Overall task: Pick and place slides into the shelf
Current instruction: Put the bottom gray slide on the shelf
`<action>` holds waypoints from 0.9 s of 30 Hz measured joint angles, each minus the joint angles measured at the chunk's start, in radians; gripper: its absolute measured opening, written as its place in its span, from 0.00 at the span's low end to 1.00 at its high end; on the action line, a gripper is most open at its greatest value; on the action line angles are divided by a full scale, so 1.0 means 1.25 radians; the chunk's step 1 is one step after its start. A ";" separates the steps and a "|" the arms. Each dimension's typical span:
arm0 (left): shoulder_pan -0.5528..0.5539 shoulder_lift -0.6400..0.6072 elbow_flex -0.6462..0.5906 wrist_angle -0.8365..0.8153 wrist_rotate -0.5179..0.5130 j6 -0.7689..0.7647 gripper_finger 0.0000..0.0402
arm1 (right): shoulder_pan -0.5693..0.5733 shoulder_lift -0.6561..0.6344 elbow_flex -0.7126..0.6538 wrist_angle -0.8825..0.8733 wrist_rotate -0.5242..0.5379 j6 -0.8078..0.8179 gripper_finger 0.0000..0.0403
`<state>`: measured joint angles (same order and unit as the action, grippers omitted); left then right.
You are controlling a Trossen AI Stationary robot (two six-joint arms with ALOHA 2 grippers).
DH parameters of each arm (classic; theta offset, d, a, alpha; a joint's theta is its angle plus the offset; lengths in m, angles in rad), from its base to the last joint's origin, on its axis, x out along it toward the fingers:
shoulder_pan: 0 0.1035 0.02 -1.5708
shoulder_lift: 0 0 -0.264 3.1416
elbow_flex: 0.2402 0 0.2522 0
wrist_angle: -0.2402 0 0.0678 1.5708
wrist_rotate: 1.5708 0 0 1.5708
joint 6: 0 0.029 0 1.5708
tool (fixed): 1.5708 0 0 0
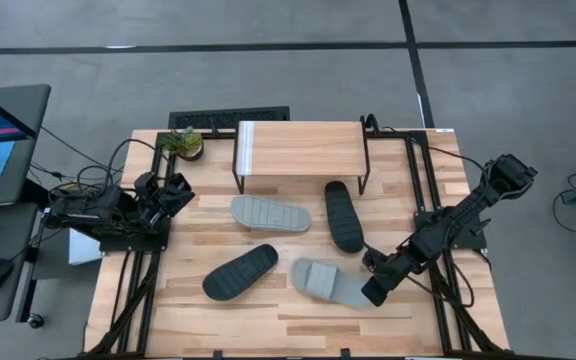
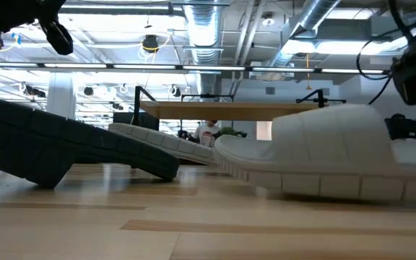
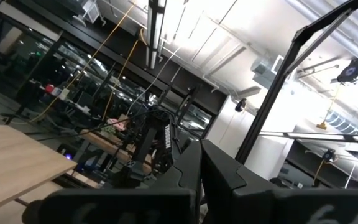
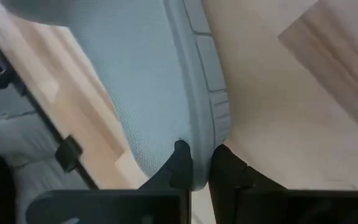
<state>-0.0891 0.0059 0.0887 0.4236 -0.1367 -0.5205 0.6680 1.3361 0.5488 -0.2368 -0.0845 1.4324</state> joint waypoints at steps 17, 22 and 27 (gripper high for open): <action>0.000 0.000 0.000 0.000 0.001 -0.020 0.00 | 0.011 -0.233 0.002 0.008 0.238 0.078 0.04; 0.000 0.000 0.000 0.000 0.001 -0.020 0.00 | -0.037 -0.278 0.003 0.008 0.358 0.091 0.04; 0.000 0.000 0.000 0.000 0.001 -0.020 0.00 | -0.113 -0.287 0.018 0.007 0.400 0.058 0.04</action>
<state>-0.0891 0.0055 0.0887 0.4236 -0.1360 -0.5453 0.5274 0.9768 0.5709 -0.2282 0.4155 1.5047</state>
